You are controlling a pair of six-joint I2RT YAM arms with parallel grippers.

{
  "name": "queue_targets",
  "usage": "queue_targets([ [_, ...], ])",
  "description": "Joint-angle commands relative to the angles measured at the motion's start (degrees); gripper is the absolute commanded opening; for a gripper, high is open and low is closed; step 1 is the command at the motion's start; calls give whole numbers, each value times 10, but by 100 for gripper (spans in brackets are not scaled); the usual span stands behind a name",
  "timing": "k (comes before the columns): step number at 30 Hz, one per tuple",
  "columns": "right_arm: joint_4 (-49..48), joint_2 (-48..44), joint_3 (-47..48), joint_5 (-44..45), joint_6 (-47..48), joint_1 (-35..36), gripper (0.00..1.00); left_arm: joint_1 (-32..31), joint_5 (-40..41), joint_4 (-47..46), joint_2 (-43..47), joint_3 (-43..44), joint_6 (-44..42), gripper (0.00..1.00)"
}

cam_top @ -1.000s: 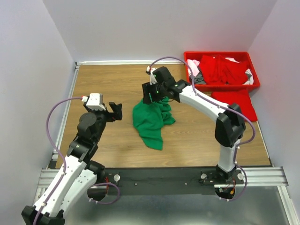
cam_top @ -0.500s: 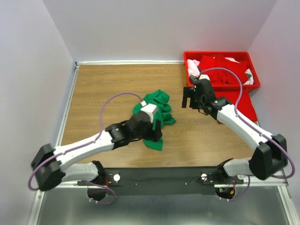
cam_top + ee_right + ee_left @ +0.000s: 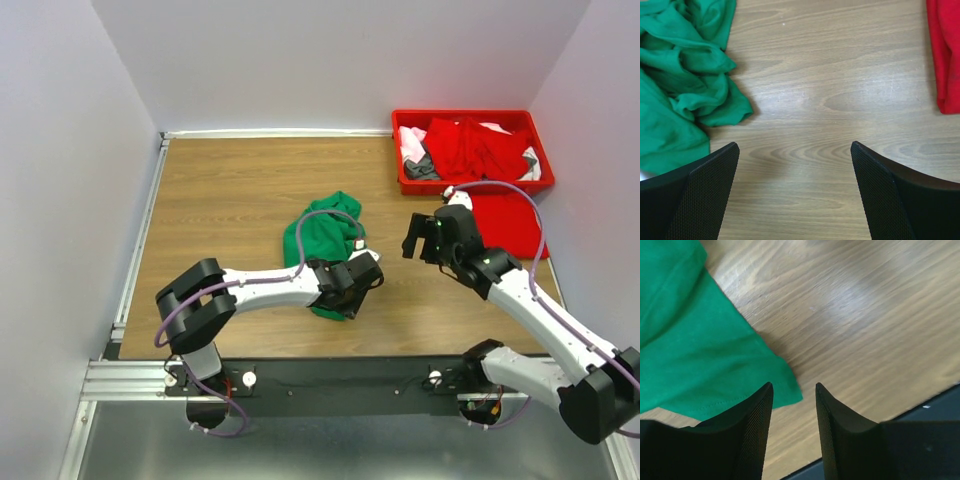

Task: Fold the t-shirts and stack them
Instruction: Flatten the tshirt out

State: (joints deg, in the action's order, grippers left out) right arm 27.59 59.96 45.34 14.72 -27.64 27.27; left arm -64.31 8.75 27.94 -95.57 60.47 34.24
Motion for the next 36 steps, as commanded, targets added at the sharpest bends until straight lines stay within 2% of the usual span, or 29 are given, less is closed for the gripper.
queue_targets([
  [1, 0, -38, -21, 7, -15, 1, 99, -3, 9, 54, -27, 24, -17, 48],
  [27, -15, -52, -60, -7, -24, 2, 99, -4, -29, 55, -94, 32, -39, 59],
  [31, -16, -59, -59, -7, -24, 2, 100, -5, -19, 66, -103, 25, -29, 50],
  [32, -18, -61, -59, -6, -24, 2, 100, -5, -10, 69, -103, 23, -24, 43],
  [36, -20, -68, -64, -2, -27, 2, 100, -9, 10, 86, -109, 23, -14, 28],
])
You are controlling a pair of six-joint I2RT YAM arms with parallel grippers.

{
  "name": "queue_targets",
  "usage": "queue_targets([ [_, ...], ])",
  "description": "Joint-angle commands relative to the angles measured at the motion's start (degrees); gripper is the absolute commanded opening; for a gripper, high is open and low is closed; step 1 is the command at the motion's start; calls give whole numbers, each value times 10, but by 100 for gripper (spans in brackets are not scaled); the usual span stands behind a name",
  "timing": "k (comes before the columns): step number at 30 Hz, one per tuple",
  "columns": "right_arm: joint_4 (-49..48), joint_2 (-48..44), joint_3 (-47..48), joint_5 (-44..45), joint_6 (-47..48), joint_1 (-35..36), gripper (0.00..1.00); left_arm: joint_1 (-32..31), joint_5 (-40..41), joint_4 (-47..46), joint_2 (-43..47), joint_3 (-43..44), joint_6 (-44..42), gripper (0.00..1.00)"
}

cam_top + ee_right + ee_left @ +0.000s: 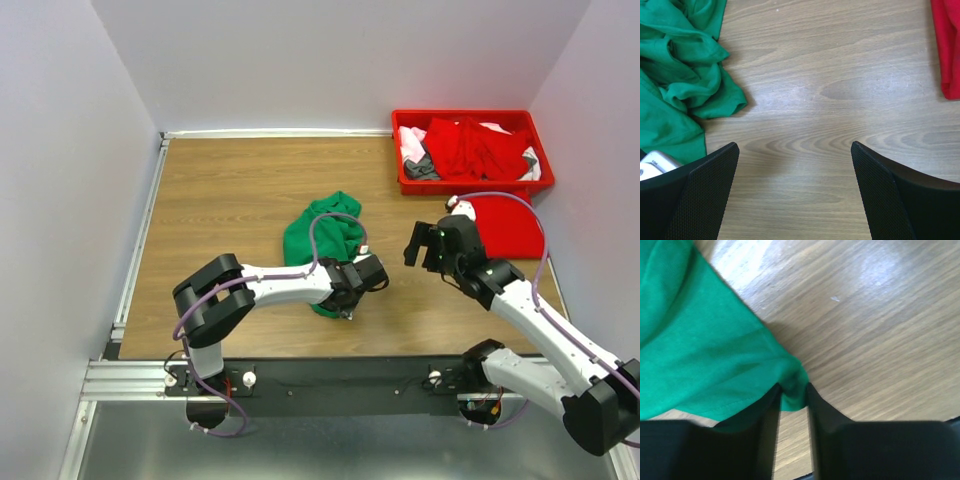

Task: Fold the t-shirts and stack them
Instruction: Flatten the tshirt out

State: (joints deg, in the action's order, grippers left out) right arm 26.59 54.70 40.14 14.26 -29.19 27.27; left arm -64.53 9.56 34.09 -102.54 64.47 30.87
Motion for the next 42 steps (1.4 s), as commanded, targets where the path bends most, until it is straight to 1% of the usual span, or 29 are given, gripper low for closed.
queue_targets([
  [1, -14, -15, -15, 0, -12, 2, 100, -9, 6, 27, -42, -16, 21, 24],
  [4, -20, -10, -16, -17, -13, 2, 99, -15, 10, 32, -44, -15, 25, 2],
  [5, -24, -6, -17, -29, -7, 2, 99, -13, 14, 41, -25, -14, 29, 0],
  [6, -42, -4, -19, -74, 2, 2, 99, -13, 19, 44, -7, -14, 36, 0],
  [8, -65, 7, -27, -126, 14, 2, 99, -5, 30, 51, 36, -10, 39, 0],
  [9, -88, 21, -30, -164, 16, 2, 98, 11, 34, 61, 84, -6, 39, 0],
  [11, -110, 43, -36, -191, 14, 2, 97, 34, 60, 88, 130, 16, 38, 0],
  [12, -127, 75, -35, -211, 12, 2, 96, 67, 77, 96, 174, 35, 31, 0],
  [14, -144, 115, -31, -235, 8, 2, 95, 110, 78, 99, 215, 48, 12, 0],
  [15, -152, 134, -24, -268, 8, 2, 91, 134, 73, 95, 252, 52, 0, 0],
  [16, -174, 175, -21, -283, 9, 2, 89, 181, 66, 89, 269, 57, -24, 0],
  [18, -194, 210, -13, -298, 5, 2, 82, 223, 42, 78, 300, 64, -48, 0],
  [19, -209, 243, -2, -303, 4, 2, 78, 258, 35, 80, 306, 73, -66, 0],
  [20, -217, 256, 4, -304, 7, 2, 76, 272, 34, 81, 307, 79, -74, 0],
  [24, -229, 331, 44, -291, 20, -2, 75, 319, 32, 85, 313, 101, -103, 0],
  [29, -261, 414, 86, -359, 18, -2, 75, 363, 11, 74, 321, 97, -127, 0],
  [30, -276, 438, 91, -366, 14, -2, 75, 375, 9, 70, 323, 96, -131, 0],
  [32, -283, 456, 96, -376, 14, -2, 72, 389, 3, 63, 326, 87, -140, 0],
  [34, -287, 469, 94, -379, 14, -2, 66, 415, -2, 58, 328, 80, -152, 0],
  [35, -287, 469, 93, -381, 15, -2, 61, 425, -3, 56, 330, 78, -157, 0],
  [36, -286, 467, 88, -381, 16, -3, 49, 436, -3, 49, 331, 75, -161, 0],
  [38, -285, 447, 83, -380, 18, -4, 31, 473, -8, 42, 331, 71, -173, 0],
  [39, -283, 438, 80, -377, 21, -7, 15, 487, -10, 35, 330, 70, -177, 0],
  [40, -279, 416, 80, -370, 26, -11, 8, 514, -15, 27, 330, 72, -180, 0],
  [41, -269, 403, 85, -361, 31, -16, 3, 528, -14, 27, 329, 76, -180, 0],
  [42, -235, 387, 91, -349, 44, -31, 1, 544, -13, 16, 328, 80, -180, 0],
])
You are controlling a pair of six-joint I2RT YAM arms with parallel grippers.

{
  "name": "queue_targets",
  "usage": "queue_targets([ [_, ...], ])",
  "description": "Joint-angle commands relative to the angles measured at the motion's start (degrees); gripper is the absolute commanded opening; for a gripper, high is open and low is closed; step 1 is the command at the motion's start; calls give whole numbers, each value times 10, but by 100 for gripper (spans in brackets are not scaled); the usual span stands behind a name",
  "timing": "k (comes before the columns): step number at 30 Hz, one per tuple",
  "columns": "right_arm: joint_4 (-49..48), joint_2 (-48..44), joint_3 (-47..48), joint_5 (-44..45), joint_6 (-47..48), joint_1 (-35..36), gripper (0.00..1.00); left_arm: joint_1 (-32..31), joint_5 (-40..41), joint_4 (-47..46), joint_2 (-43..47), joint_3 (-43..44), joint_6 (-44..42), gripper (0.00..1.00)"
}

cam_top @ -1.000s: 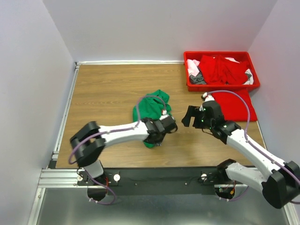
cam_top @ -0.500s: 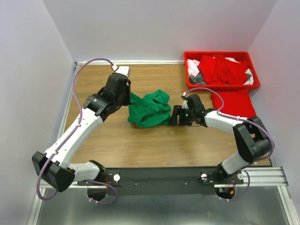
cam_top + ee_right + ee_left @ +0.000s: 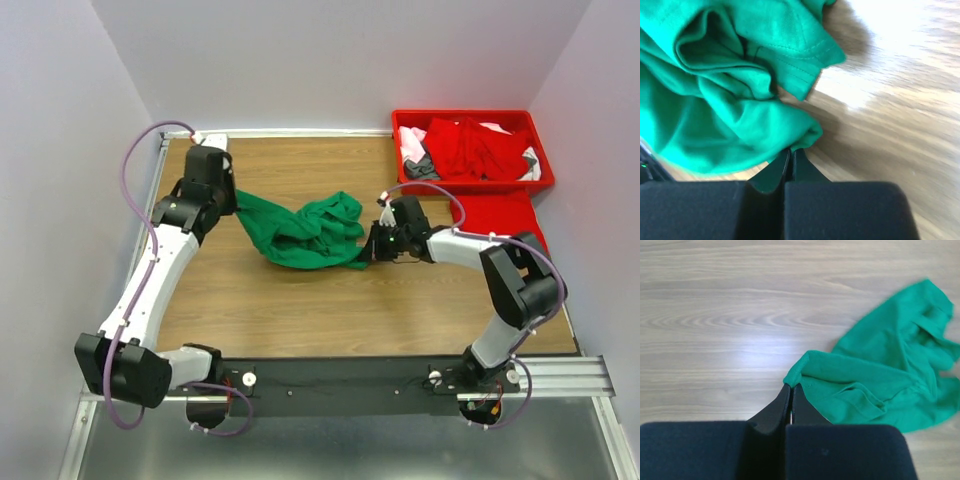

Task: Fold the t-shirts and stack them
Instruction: Flatten the tshirt out

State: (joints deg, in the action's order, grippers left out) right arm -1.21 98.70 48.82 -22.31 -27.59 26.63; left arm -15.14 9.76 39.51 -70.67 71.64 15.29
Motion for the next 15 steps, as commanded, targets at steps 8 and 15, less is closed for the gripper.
queue_targets([
  [8, 191, -212, 175, 334, 136, -67, 2, 237, -81, -99, 18, 100, 22, 0],
  [15, 239, -371, 103, 336, 112, -67, 26, 253, -64, -161, 160, -19, 77, 0],
])
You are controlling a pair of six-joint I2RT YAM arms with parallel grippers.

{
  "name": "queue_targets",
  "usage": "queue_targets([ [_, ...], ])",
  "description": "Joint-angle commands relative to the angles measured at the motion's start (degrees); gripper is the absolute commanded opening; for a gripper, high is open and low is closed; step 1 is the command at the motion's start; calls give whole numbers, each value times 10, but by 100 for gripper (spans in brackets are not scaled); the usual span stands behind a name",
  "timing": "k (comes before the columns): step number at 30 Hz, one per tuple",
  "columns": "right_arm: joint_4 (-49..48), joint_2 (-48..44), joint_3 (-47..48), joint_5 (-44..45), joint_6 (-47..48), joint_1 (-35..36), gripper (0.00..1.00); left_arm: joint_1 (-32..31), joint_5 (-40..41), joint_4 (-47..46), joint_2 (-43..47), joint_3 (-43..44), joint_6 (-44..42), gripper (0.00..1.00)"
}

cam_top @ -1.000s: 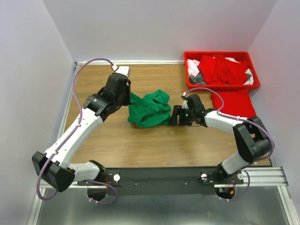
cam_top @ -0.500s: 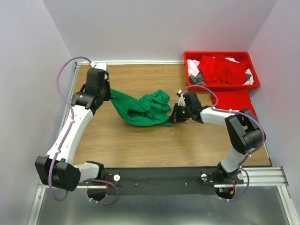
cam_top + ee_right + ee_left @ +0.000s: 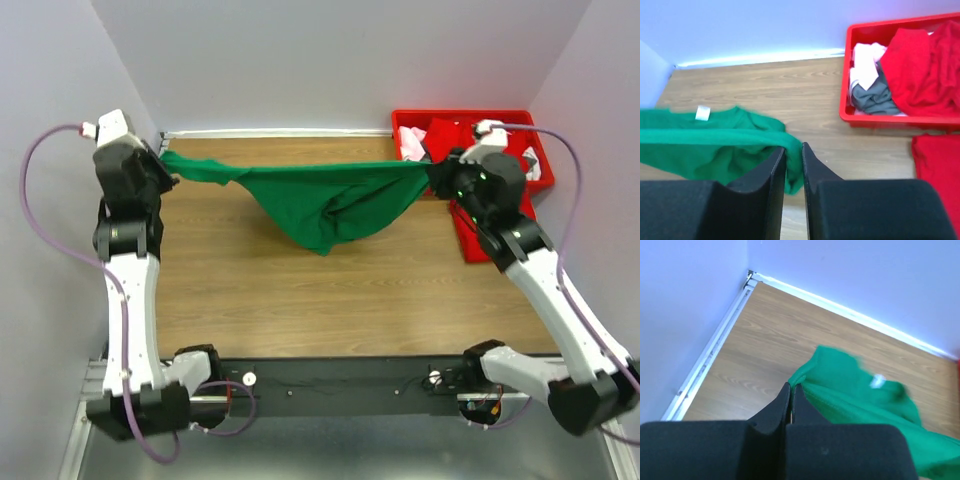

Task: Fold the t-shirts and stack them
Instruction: Flatten the tshirt out

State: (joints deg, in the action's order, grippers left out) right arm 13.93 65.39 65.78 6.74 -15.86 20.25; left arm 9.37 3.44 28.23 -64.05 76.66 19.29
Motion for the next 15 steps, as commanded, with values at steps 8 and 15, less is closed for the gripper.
queue_targets([
  [8, 193, -197, -186, -128, -88, -3, 73, -17, -52, -83, 270, -290, 68, 0],
  [15, 177, -108, -197, -294, -106, -3, 75, -27, -63, -103, 296, -347, 57, 0],
])
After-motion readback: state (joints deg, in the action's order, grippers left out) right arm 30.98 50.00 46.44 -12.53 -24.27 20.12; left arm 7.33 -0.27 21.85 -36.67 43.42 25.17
